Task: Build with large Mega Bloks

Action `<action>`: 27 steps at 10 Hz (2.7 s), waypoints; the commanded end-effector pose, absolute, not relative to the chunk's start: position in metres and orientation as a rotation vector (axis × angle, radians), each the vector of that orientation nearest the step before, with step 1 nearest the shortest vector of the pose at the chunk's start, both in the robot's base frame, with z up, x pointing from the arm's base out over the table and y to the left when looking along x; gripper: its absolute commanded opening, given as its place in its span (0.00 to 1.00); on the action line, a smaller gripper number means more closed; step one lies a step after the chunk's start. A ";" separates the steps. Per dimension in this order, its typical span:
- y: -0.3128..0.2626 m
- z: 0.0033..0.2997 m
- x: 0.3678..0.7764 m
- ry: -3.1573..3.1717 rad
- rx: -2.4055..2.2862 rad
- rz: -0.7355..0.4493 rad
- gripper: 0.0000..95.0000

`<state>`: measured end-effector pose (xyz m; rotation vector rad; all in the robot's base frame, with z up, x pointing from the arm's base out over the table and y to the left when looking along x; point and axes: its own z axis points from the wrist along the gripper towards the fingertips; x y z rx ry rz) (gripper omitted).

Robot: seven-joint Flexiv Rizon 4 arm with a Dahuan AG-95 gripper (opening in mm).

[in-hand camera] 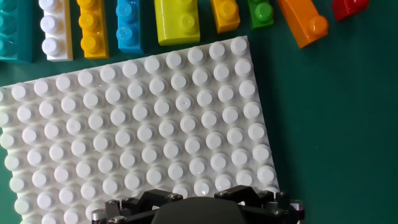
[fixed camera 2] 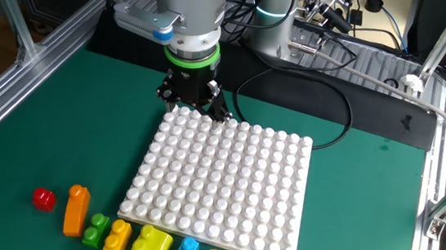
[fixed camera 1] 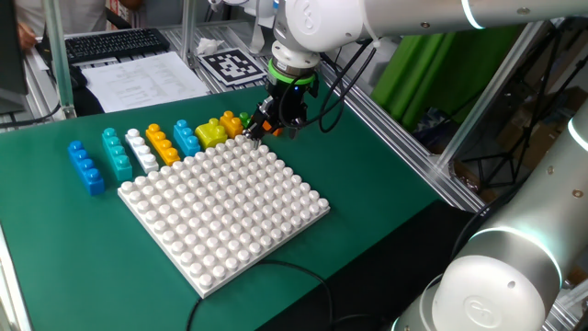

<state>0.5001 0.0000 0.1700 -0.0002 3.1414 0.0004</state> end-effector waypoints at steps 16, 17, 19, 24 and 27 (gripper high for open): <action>0.026 0.162 0.454 3.316 0.494 0.165 0.00; 0.025 0.165 0.449 3.305 0.471 0.171 0.00; 0.018 0.175 0.424 3.303 0.459 0.182 0.00; -0.064 0.236 0.442 3.324 0.380 0.129 0.00; -0.068 0.232 0.444 3.283 0.368 0.138 0.00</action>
